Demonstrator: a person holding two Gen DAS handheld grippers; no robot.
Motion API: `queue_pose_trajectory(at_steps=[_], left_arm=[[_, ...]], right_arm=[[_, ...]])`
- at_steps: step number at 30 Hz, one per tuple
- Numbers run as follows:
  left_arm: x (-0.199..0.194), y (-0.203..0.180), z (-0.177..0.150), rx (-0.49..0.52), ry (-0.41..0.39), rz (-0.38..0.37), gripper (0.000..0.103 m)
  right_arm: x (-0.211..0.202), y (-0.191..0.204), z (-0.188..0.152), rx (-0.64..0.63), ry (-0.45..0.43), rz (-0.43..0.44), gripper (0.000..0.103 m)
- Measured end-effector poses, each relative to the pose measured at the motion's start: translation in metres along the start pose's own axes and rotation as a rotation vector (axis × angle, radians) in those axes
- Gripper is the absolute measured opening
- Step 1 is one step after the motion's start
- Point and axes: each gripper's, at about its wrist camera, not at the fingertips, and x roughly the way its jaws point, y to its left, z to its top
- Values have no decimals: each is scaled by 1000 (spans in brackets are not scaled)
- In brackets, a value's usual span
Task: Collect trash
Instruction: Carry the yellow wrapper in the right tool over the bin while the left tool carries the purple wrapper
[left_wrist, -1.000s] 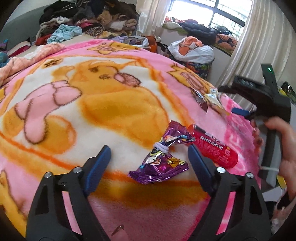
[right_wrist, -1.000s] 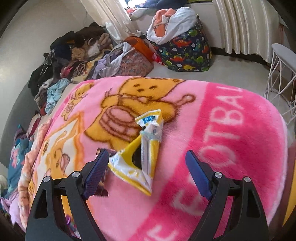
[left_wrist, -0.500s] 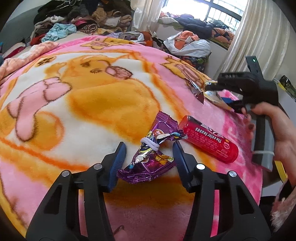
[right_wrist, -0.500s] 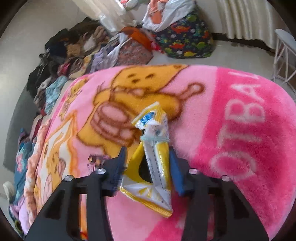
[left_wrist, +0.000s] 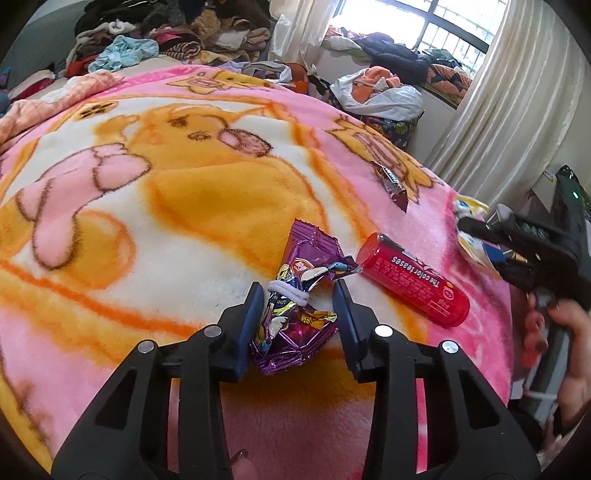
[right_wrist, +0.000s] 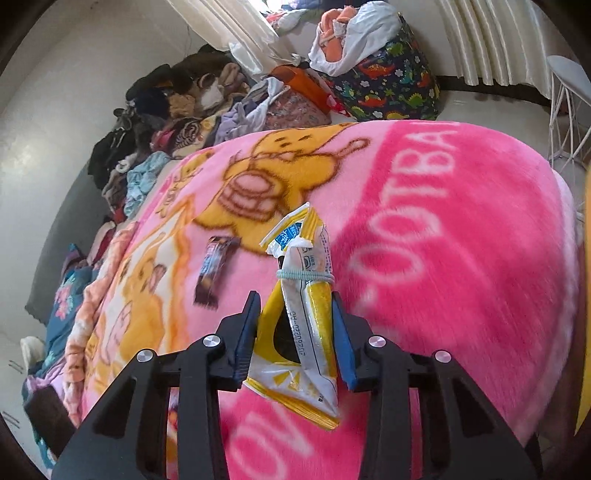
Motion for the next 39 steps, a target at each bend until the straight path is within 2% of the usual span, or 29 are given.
queue_pose_trajectory(at_steps=[7, 19, 39], left_arm=[[-19, -12, 5, 14, -38, -17, 31], [-47, -67, 14, 100, -105, -87, 31], [-54, -156, 9, 265, -121, -180, 31]], right_arm=[[-38, 7, -15, -30, -41, 38, 36], [-97, 13, -27, -63, -114, 56, 36], [-181, -36, -33, 15, -255, 18, 36]])
